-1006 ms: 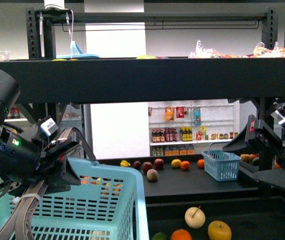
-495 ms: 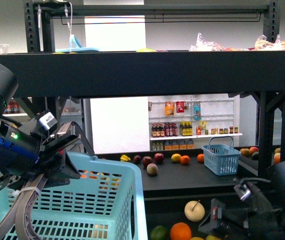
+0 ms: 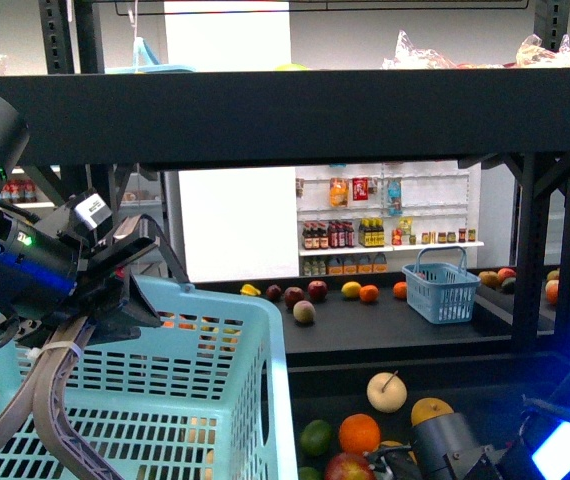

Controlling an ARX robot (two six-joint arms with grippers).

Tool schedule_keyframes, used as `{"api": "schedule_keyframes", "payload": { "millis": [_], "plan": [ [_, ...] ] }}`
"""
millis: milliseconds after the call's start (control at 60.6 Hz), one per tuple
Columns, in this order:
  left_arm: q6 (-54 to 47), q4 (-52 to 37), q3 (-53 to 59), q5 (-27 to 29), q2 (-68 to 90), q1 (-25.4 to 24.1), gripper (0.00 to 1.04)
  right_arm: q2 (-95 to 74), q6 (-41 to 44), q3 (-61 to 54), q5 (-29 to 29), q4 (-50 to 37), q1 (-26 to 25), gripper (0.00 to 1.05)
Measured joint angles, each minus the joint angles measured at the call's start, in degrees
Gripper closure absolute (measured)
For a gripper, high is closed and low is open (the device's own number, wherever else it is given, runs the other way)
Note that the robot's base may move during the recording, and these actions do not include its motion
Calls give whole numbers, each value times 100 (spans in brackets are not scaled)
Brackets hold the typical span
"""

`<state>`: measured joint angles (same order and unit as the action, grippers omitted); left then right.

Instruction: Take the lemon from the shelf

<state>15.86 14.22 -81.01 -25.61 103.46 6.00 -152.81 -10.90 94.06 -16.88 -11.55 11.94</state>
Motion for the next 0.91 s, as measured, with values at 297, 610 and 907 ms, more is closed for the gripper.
{"api": "schedule_keyframes", "payload": {
  "millis": [297, 610, 907],
  "plan": [
    [2, 0, 0, -2, 0, 0, 78, -763, 461, 857, 127, 149, 61, 2],
    [2, -2, 0, -2, 0, 0, 78, -1370, 785, 1707, 232, 332, 120, 2],
    [2, -2, 0, -2, 0, 0, 78, -1655, 920, 2190, 317, 516, 162, 32]
  ]
}}
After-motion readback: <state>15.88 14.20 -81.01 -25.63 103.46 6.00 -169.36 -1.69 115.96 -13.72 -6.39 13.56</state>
